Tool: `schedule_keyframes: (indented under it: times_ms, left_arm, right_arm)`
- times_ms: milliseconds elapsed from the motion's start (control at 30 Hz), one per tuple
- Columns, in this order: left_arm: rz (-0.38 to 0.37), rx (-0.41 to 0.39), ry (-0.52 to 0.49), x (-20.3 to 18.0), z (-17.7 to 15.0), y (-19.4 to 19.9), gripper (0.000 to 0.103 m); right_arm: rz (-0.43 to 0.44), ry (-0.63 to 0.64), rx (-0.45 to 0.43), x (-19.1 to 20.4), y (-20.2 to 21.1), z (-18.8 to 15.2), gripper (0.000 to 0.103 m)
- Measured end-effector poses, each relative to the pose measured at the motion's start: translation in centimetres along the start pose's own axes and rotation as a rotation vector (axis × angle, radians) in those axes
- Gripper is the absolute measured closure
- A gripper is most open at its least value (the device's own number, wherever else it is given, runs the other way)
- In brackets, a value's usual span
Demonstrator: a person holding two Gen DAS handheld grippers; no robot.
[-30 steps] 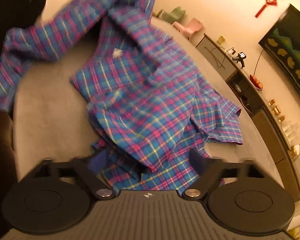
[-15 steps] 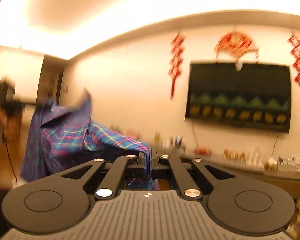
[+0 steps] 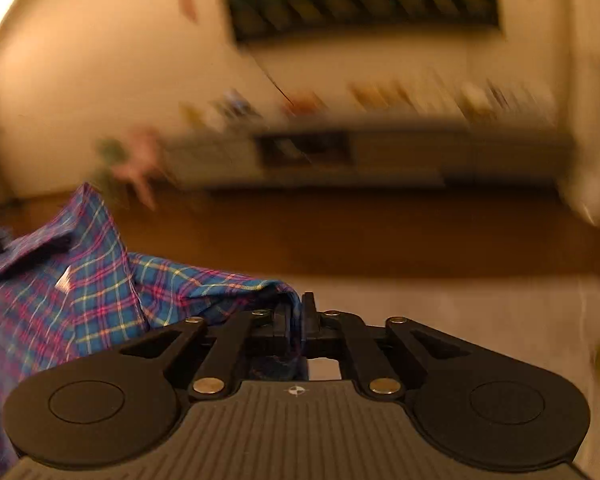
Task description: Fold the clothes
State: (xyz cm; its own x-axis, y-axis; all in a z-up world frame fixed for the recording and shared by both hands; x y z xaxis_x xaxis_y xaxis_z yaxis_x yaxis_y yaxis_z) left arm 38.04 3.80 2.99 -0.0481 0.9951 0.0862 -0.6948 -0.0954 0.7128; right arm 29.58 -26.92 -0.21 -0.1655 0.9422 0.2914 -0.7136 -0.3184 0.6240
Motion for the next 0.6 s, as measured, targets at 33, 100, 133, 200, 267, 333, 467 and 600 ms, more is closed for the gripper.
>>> schedule_keyframes:
  times_ms: [33,100,133,200,267,333,467,600]
  left_arm:
    - [0.059,0.069,-0.013,-0.4,-1.5,-3.6,0.086]
    - [0.102,0.121,-0.001,-0.4,-4.1,-6.1,0.086]
    - [0.078,0.093,-0.008,-0.3,-5.2,-5.3,0.083]
    - [0.034,0.023,-0.027,0.5,-7.5,-2.5,0.061]
    - [-0.048,-0.026,-0.058,0.8,-10.6,1.5,0.051]
    - [-0.173,-0.024,-0.121,-0.6,-13.3,5.2,0.050]
    - [-0.327,-0.001,-0.222,-4.8,-18.8,9.6,0.019]
    - [-0.207,0.048,-0.269,-7.7,-21.4,6.8,0.018]
  right_arm:
    - [-0.064,-0.042,0.072,-2.1,-4.1,-1.6,0.085]
    - [-0.181,-0.100,0.130,-4.5,-8.8,-4.6,0.077]
    - [-0.176,-0.108,0.112,-4.8,-8.8,-5.7,0.077]
    - [-0.103,-0.105,0.061,-4.4,-6.8,-7.5,0.062]
    - [-0.041,-0.070,0.032,-2.1,-3.2,-10.4,0.041]
    - [0.039,-0.013,0.027,1.3,-0.3,-13.4,0.024]
    - [0.171,0.039,0.080,7.8,6.3,-20.9,0.014]
    - [0.252,0.154,0.196,14.7,8.8,-28.6,0.010]
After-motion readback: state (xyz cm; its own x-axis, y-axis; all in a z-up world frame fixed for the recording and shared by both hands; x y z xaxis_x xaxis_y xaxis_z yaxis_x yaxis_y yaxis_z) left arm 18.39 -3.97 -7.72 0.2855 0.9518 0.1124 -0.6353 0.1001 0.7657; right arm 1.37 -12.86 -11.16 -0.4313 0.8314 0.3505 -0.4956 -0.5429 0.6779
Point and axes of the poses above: each gripper's, at about its wrist camera, not at the fingertips, and y roughly against the way its jaws point, x to its left, z to its top, the point moved 3 cm from there along -y, roughly the way its jaws point, and after that the axes turned 10 degrees about z, right-handed, at the moved point
